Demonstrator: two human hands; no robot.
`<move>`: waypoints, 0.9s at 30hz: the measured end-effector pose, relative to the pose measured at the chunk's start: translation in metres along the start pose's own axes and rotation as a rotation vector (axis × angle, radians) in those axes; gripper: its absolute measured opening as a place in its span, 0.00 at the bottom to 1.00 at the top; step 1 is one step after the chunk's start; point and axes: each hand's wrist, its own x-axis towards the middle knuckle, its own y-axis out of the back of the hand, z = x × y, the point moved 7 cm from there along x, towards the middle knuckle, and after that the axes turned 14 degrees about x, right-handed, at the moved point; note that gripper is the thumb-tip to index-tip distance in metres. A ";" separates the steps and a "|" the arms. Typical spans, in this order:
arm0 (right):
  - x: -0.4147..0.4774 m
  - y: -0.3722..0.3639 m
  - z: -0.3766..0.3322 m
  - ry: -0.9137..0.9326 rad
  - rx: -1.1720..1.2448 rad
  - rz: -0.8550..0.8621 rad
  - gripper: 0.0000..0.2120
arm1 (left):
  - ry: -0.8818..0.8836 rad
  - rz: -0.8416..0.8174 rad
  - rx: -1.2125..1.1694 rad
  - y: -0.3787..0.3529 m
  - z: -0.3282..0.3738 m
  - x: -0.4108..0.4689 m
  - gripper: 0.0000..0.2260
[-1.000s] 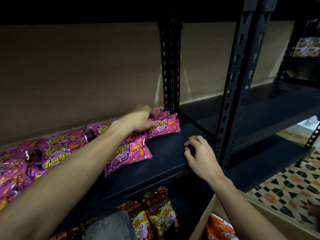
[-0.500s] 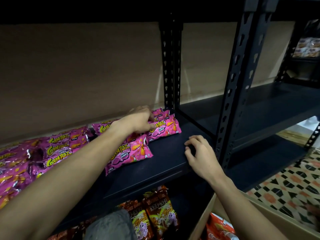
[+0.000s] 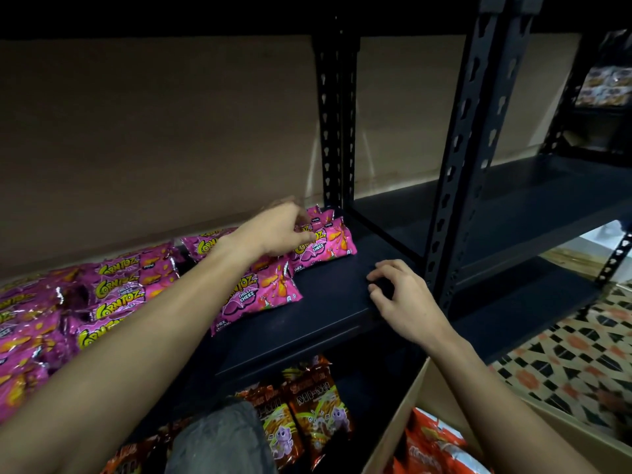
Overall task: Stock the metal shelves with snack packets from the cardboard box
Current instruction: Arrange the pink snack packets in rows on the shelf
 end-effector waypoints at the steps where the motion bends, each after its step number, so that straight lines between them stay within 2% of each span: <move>1: -0.002 0.003 -0.001 -0.001 -0.002 -0.007 0.09 | -0.011 0.037 -0.023 0.006 0.005 -0.005 0.19; 7: -0.039 0.025 -0.003 -0.003 -0.006 -0.003 0.10 | -0.159 0.193 -0.182 0.013 0.051 -0.048 0.14; 13: -0.123 0.046 0.030 -0.151 -0.076 0.000 0.10 | -0.322 0.152 -0.432 -0.036 0.127 -0.088 0.10; 17: -0.201 0.056 0.076 -0.412 -0.159 -0.059 0.13 | -0.426 -0.069 -0.507 -0.109 0.190 -0.113 0.10; 20: -0.252 0.062 0.112 -0.560 -0.173 -0.086 0.11 | -0.482 -0.255 -0.491 -0.163 0.227 -0.131 0.11; 25: -0.321 0.068 0.165 -0.780 -0.183 -0.202 0.10 | -0.522 -0.544 -0.373 -0.239 0.260 -0.162 0.13; 27: -0.345 0.070 0.187 -0.895 -0.216 -0.285 0.14 | -0.503 -0.620 -0.319 -0.262 0.261 -0.167 0.15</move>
